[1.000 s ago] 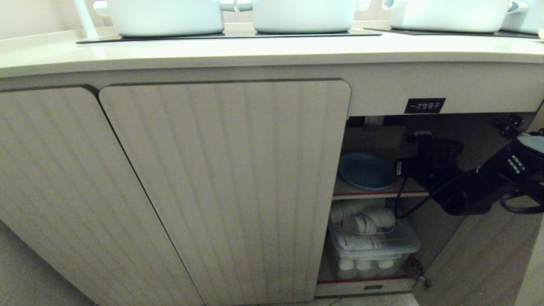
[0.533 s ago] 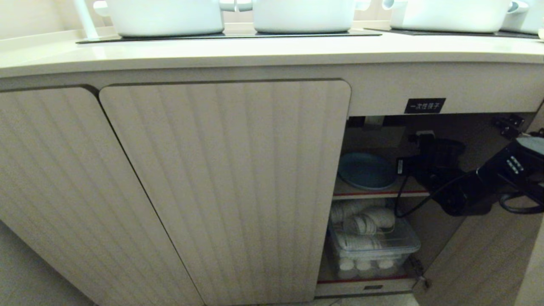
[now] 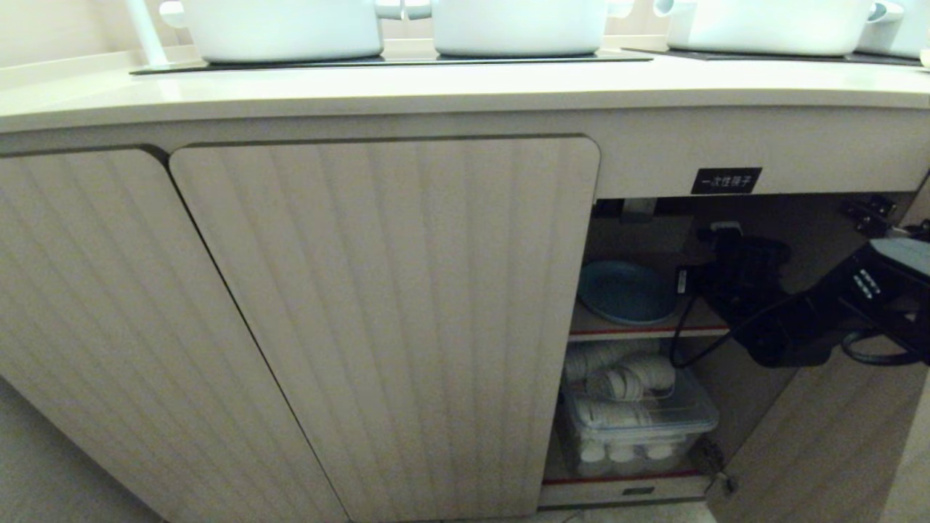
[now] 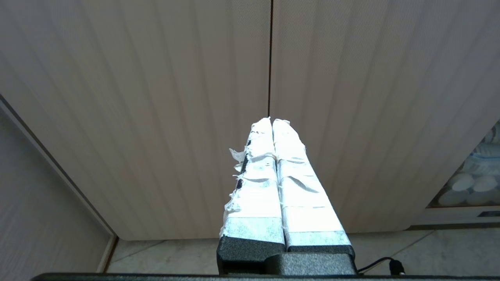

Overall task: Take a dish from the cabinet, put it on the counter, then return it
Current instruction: Take the plate from the cabinet

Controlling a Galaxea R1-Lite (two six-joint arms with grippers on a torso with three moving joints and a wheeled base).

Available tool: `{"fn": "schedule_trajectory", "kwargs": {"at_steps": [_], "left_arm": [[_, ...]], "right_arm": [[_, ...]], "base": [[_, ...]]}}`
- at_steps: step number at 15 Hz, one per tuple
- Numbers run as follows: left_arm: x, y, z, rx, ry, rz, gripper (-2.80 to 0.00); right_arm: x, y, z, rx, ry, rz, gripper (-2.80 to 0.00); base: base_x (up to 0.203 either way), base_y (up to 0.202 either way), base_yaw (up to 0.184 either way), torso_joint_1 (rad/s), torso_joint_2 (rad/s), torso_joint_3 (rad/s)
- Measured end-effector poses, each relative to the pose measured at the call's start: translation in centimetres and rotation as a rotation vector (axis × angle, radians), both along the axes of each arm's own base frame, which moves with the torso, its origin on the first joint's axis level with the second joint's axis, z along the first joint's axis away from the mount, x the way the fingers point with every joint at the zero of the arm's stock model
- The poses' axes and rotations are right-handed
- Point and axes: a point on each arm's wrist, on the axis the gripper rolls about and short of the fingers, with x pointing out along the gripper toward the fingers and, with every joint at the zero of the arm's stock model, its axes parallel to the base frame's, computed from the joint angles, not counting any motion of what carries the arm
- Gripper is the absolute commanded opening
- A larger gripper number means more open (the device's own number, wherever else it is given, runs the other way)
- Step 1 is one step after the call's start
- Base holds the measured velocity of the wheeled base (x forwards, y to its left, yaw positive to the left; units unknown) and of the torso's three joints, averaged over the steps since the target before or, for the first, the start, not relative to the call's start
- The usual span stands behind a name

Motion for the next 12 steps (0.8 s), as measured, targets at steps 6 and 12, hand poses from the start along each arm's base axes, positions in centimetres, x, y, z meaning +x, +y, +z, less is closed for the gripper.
{"fn": "schedule_trajectory", "kwargs": {"at_steps": [6,12], "left_arm": [[0.00,0.00,0.00,0.000,0.000,0.000,-2.80],[0.00,0.00,0.00,0.000,0.000,0.000,-2.80]], "right_arm": [[0.28,0.07,-0.25,-0.002,0.000,0.001,-2.80],[0.36,0.16,-0.24,-0.004,0.001,0.002,0.00]], "base": [[0.000,0.000,0.000,0.000,0.00,0.000],[0.000,0.000,0.000,0.000,0.00,0.000]]}}
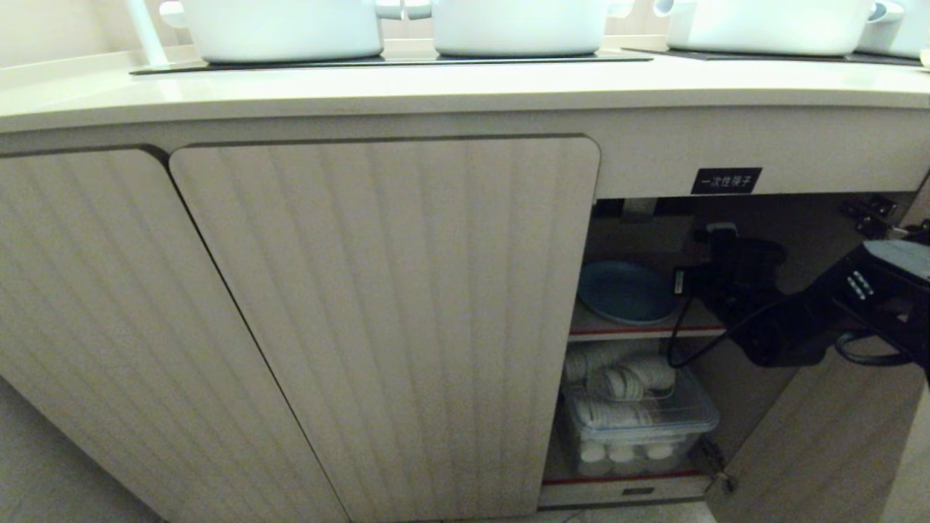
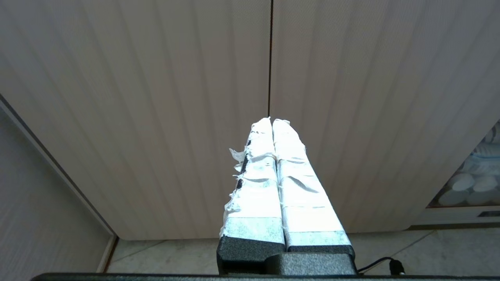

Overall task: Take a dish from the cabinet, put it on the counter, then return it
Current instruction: Take the plate from the cabinet

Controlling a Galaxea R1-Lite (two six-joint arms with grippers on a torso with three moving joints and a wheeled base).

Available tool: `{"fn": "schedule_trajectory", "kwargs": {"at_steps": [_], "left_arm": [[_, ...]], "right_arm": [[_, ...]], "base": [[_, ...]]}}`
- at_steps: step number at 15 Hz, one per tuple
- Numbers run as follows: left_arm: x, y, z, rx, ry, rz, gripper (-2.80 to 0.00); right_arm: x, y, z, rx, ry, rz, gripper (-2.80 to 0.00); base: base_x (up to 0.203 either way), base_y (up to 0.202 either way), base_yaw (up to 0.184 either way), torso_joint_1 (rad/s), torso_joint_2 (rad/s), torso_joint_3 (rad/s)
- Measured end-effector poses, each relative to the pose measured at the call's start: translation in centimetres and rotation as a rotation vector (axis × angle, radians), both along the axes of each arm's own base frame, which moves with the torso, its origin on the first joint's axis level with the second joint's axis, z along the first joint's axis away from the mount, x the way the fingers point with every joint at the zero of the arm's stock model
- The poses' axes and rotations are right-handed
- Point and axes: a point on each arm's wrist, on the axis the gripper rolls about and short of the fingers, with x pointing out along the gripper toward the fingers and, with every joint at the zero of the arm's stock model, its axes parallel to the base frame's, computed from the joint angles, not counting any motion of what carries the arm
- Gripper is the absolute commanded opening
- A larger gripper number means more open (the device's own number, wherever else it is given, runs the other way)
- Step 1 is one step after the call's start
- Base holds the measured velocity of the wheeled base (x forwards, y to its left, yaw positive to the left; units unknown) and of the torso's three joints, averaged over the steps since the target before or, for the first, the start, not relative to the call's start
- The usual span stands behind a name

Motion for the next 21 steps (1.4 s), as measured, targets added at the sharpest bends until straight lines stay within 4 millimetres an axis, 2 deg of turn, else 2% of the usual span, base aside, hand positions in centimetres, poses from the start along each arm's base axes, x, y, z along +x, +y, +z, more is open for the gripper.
{"fn": "schedule_trajectory", "kwargs": {"at_steps": [21], "left_arm": [[0.00,0.00,0.00,0.000,0.000,0.000,-2.80]], "right_arm": [[0.14,0.06,0.32,0.002,-0.015,0.002,0.00]], "base": [[0.000,0.000,0.000,0.000,0.00,0.000]]}}
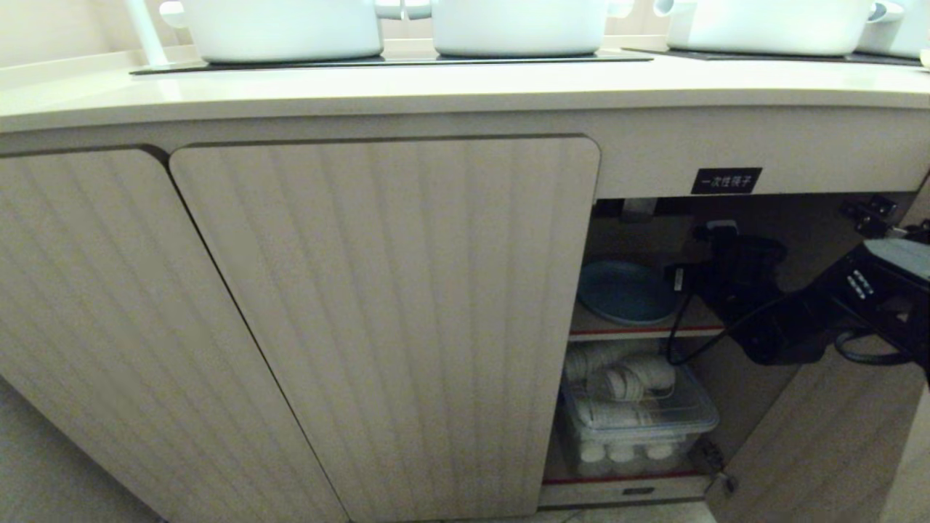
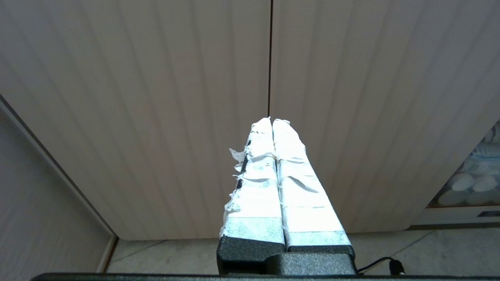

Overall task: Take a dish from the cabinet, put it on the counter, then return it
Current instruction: Take the plate from the cabinet

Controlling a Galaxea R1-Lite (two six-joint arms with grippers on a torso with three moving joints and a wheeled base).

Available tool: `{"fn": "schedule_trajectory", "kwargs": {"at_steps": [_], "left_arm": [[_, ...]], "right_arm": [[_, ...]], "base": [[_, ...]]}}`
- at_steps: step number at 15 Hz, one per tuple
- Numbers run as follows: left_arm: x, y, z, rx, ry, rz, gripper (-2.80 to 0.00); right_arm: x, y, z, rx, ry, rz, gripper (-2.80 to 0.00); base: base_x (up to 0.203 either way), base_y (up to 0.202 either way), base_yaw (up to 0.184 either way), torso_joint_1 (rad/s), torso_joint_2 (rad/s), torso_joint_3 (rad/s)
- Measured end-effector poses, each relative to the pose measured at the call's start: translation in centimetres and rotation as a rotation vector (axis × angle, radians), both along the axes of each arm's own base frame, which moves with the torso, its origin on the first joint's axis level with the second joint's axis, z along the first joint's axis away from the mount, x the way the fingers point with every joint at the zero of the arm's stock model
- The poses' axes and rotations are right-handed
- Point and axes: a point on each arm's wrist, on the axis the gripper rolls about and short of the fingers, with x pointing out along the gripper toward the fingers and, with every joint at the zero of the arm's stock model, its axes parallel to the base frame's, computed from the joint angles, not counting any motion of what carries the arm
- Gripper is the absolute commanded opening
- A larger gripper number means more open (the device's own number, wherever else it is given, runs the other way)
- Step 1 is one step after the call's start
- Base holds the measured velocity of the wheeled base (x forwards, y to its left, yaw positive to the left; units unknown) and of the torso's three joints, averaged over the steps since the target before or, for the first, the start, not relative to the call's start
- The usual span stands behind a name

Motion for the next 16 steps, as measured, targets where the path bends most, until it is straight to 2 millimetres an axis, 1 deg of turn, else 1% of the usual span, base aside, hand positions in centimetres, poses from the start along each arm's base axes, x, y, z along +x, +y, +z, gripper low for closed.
{"fn": "schedule_trajectory", "kwargs": {"at_steps": [11,16], "left_arm": [[0.00,0.00,0.00,0.000,0.000,0.000,-2.80],[0.00,0.00,0.00,0.000,0.000,0.000,-2.80]], "right_arm": [[0.06,0.17,-0.47,0.003,0.021,0.007,0.00],[0.23,0.24,-0.39,0.007,0.031,0.012,0.00]], "base": [[0.000,0.000,0.000,0.000,0.00,0.000],[0.000,0.000,0.000,0.000,0.00,0.000]]}}
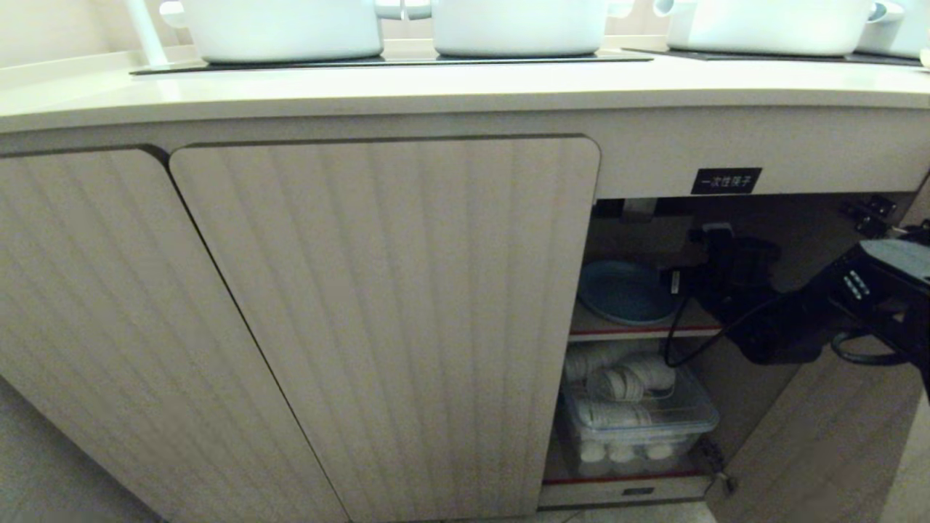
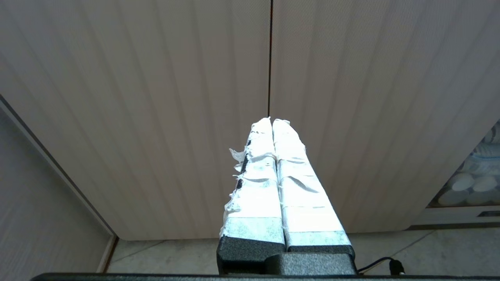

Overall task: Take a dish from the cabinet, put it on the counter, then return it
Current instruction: Take the plate from the cabinet

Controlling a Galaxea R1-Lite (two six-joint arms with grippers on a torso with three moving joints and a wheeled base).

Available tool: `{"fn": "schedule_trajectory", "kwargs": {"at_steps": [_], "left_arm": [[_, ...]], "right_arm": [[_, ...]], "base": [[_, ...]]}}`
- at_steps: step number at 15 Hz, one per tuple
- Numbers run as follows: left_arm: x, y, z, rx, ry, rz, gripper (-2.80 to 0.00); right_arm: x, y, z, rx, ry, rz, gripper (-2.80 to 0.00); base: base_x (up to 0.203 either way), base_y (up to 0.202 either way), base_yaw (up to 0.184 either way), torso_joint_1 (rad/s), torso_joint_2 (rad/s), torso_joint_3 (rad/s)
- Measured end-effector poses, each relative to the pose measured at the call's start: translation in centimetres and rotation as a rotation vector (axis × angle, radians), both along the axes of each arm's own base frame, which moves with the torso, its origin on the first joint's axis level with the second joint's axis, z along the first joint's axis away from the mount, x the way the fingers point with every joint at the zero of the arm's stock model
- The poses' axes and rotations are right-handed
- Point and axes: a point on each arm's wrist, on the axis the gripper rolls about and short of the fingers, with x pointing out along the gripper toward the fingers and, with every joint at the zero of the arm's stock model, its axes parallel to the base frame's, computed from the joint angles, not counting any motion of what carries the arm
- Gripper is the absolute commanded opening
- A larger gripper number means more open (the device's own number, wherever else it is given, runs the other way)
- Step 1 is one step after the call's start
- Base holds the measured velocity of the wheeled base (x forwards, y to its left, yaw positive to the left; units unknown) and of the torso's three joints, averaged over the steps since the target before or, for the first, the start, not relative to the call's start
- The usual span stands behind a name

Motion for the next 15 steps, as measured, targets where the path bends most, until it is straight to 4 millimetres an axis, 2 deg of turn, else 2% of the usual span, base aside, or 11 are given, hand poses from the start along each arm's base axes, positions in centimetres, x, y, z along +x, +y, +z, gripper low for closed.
{"fn": "schedule_trajectory", "kwargs": {"at_steps": [15], "left_arm": [[0.00,0.00,0.00,0.000,0.000,0.000,-2.80]], "right_arm": [[0.73,0.32,0.33,-0.005,0.107,0.004,0.00]], "base": [[0.000,0.000,0.000,0.000,0.00,0.000]]}}
